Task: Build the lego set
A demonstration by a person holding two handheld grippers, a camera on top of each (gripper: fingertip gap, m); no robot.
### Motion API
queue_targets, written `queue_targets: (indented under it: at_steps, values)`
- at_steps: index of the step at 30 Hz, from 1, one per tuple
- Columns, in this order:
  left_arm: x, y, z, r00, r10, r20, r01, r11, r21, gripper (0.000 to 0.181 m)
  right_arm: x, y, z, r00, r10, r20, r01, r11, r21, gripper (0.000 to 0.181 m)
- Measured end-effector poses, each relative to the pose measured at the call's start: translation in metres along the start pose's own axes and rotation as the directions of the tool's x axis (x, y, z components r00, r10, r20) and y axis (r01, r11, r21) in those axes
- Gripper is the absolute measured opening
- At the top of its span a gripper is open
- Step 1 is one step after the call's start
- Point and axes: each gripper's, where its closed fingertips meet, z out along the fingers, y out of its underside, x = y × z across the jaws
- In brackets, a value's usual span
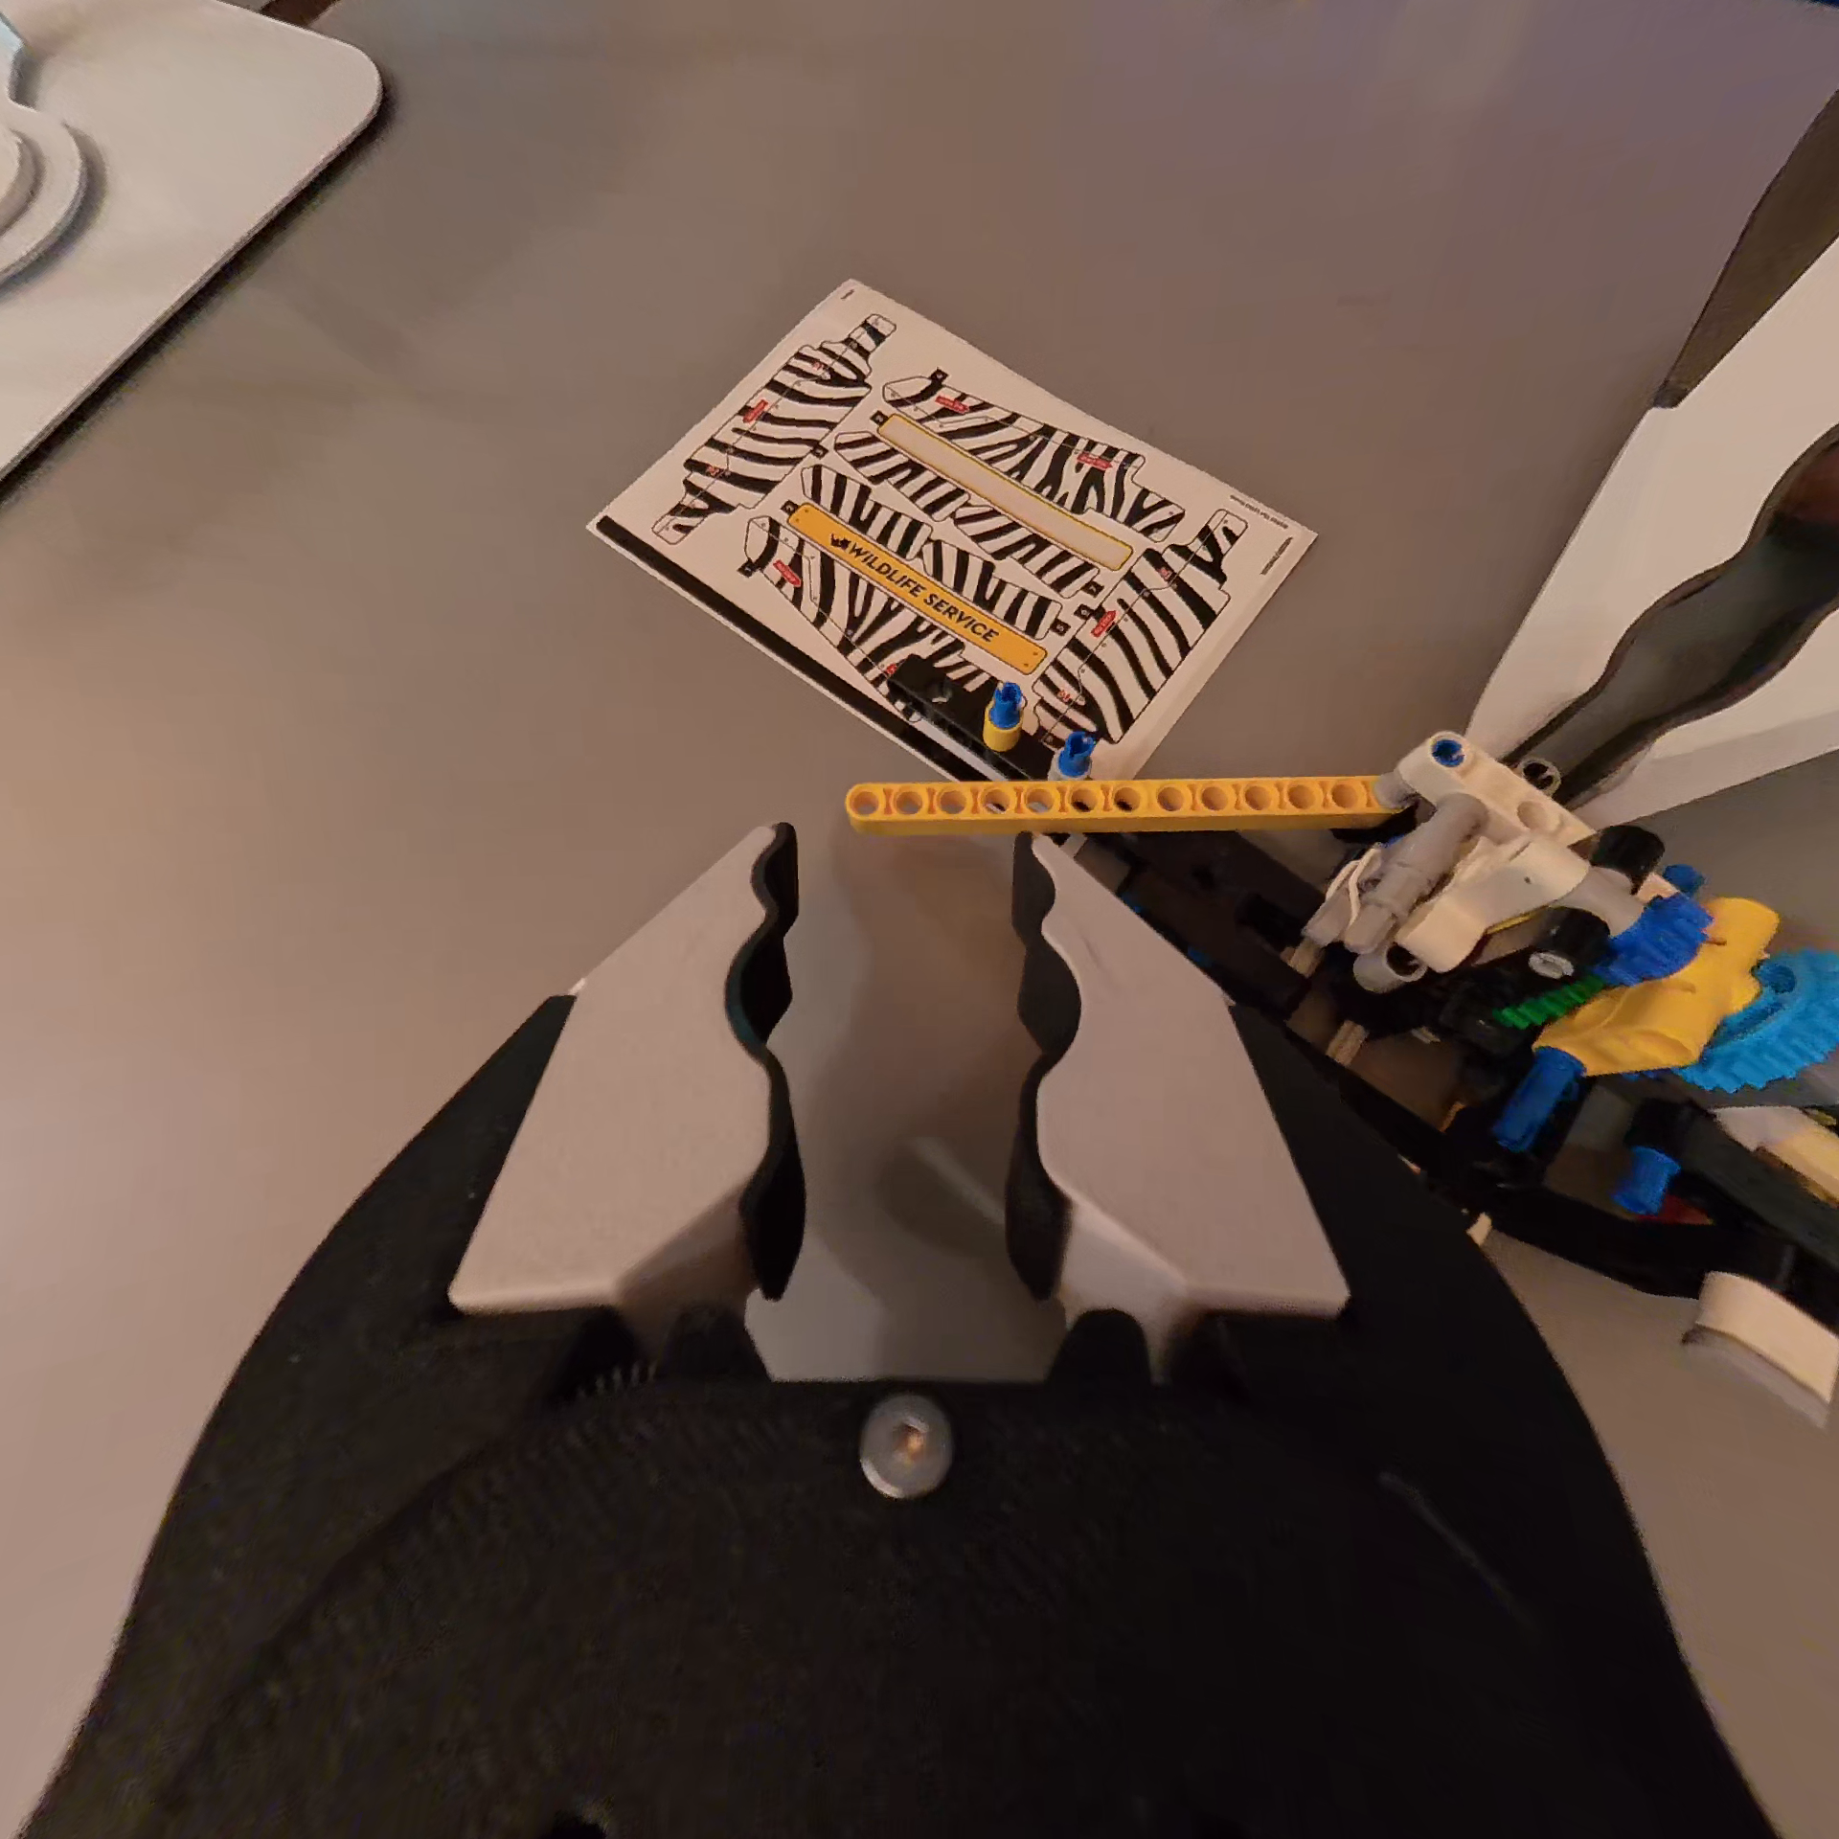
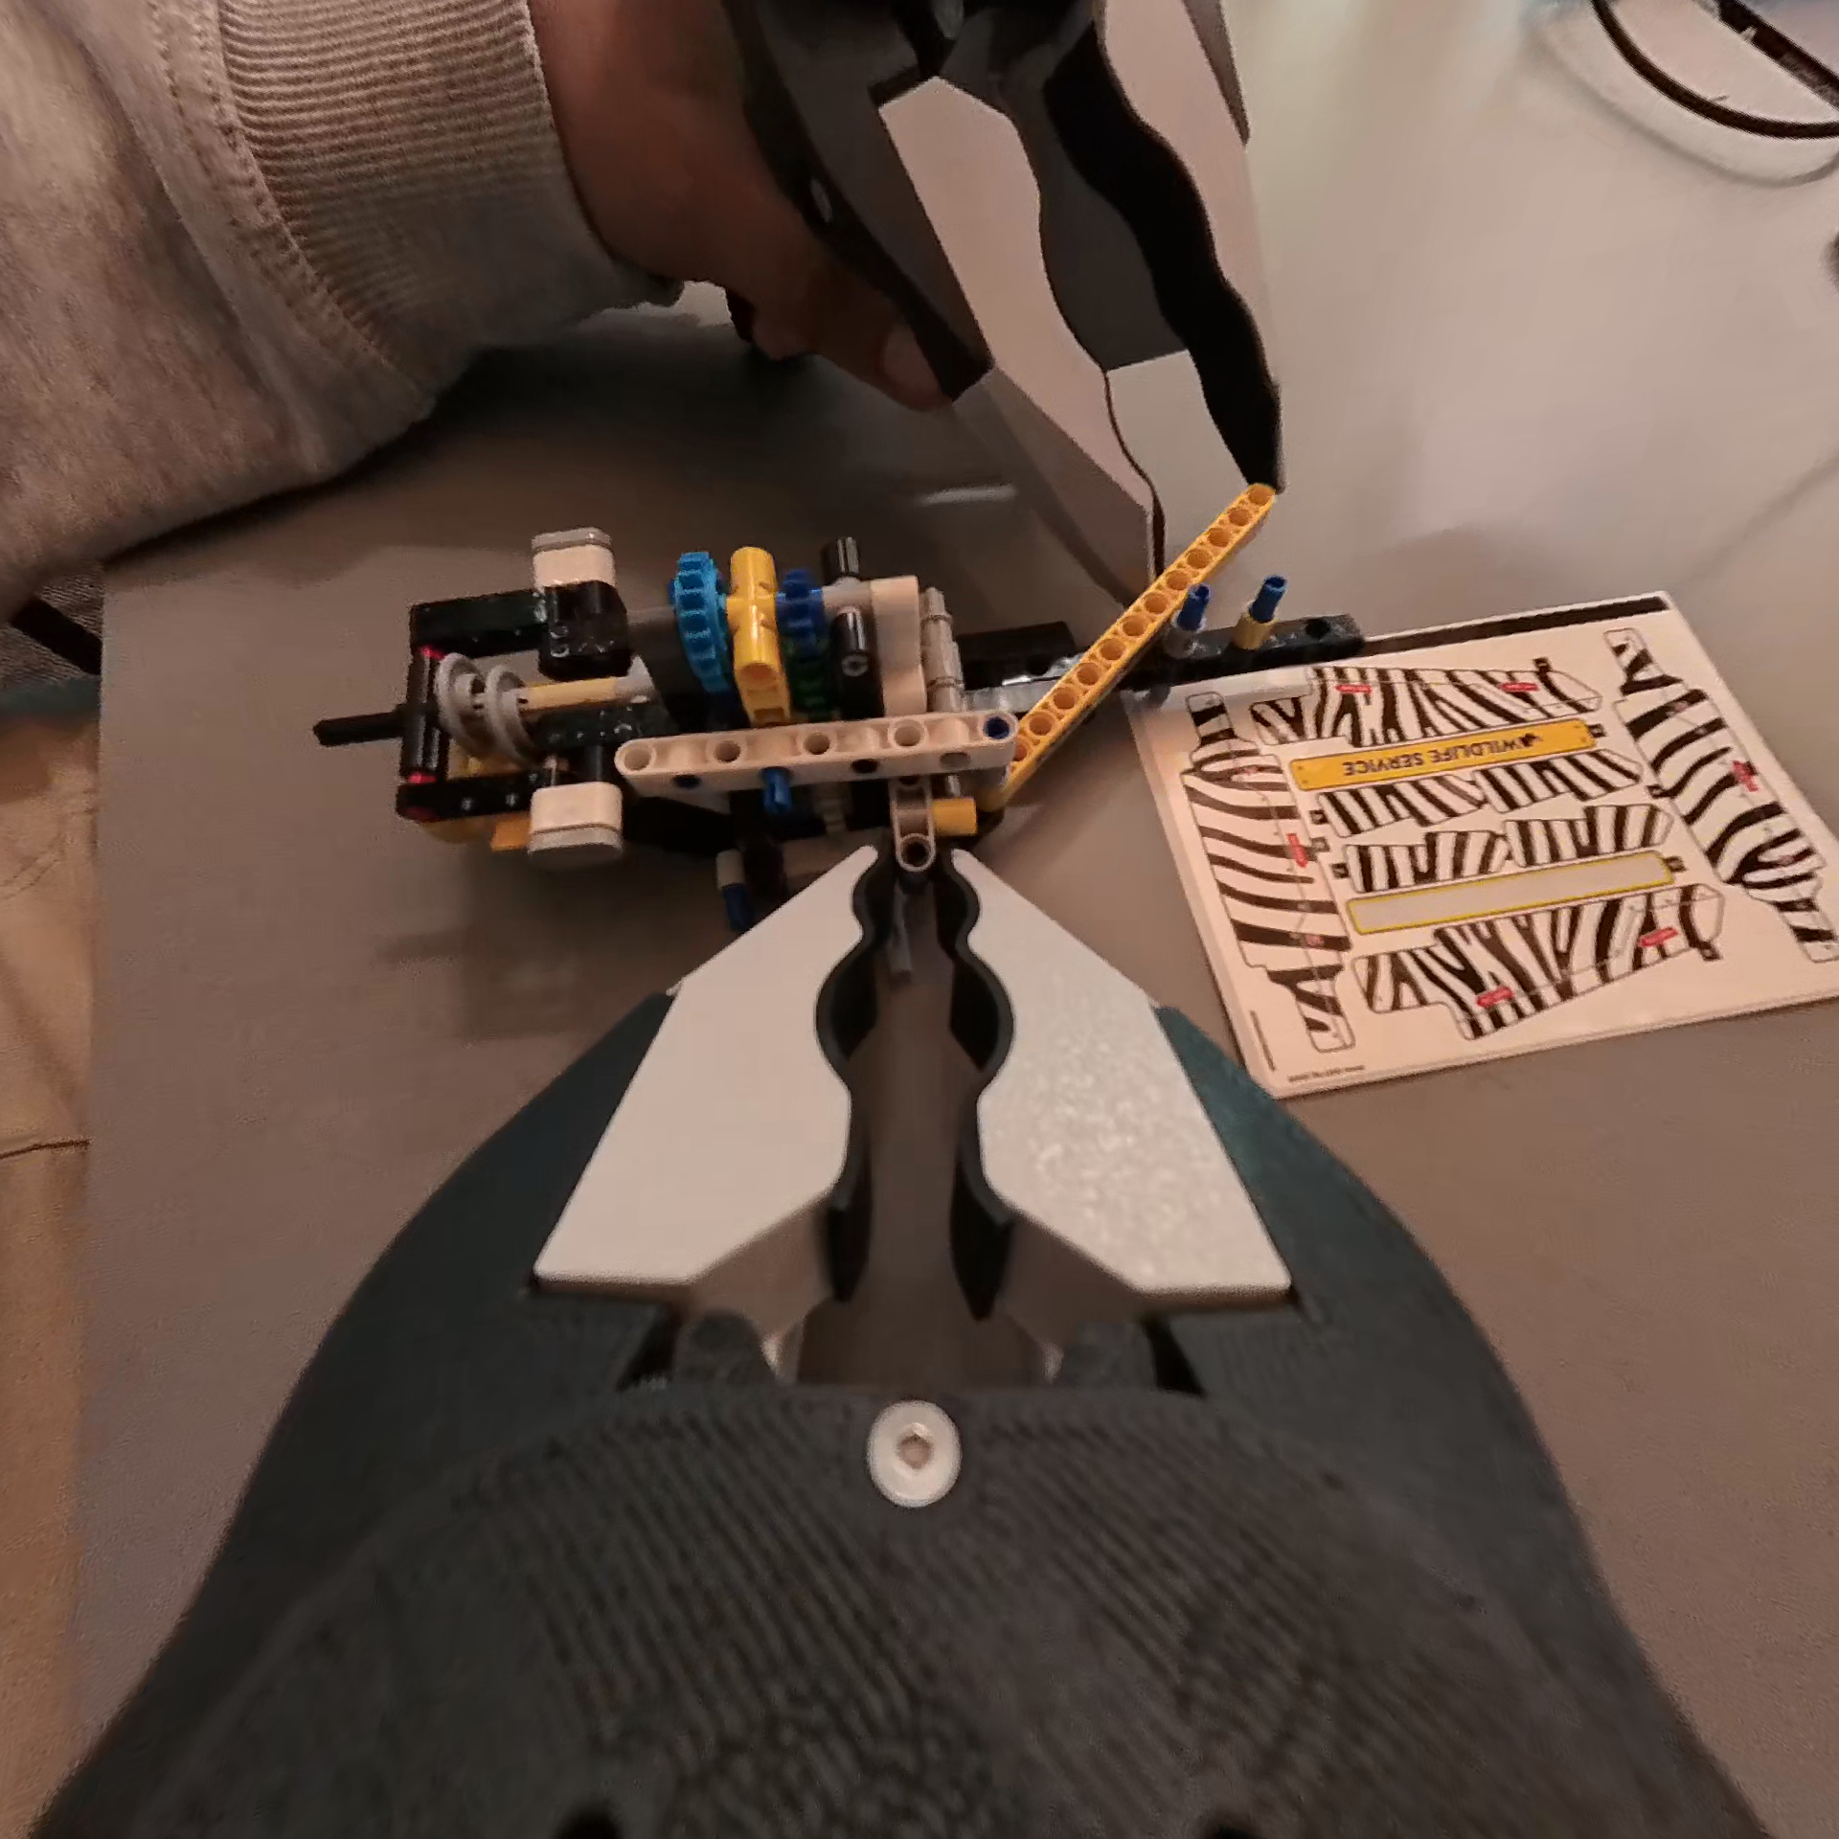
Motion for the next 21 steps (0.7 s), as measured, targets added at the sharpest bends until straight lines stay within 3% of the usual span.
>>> queue_targets:
  at_steps: [8,17,21]
  values:
    - [-0.001,-0.001,-0.003,0.999,-0.029,-0.014,0.029,0.999,0.019,0.043,0.008,-0.010,-0.008,0.998,0.035,-0.043,-0.031,0.996,0.082,0.013]
    - [-0.012,0.001,-0.010,0.997,-0.072,0.001,0.072,0.997,0.041,0.043,0.025,-0.015,-0.026,0.981,0.184,-0.055,-0.171,0.967,0.187,0.020]
    - [-0.038,0.002,-0.018,0.985,-0.126,0.121,0.118,0.990,0.075,0.041,0.050,-0.004,-0.034,0.942,0.258,-0.214,-0.220,0.958,0.185,0.021]
